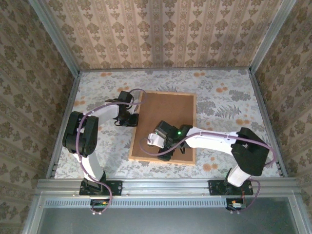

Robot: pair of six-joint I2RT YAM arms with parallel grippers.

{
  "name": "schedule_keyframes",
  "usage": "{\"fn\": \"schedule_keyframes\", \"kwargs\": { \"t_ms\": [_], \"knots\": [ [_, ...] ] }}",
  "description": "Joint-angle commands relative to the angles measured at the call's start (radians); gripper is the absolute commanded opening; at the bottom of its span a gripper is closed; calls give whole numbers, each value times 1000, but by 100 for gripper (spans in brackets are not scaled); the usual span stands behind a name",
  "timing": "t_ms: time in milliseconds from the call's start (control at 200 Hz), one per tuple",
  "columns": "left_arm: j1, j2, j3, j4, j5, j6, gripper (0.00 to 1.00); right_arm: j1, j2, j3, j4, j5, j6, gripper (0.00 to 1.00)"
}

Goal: Put the photo into the frame

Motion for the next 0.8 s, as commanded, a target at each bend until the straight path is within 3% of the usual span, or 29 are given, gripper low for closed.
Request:
{"fn": "schedule_keyframes", "kwargs": {
  "t_ms": [0, 300, 795],
  "knots": [
    [-6, 57, -28, -99, -23, 22, 7, -8, -53, -19, -116, 21, -33, 76],
    [-3, 60, -25, -99, -27, 22, 7, -66, -81, -86, -203, 53, -166, 76],
    [-1, 61, -26, -101, -28, 22, 7, -75, -16, -119, -132, 30, -200, 76]
  ]
}}
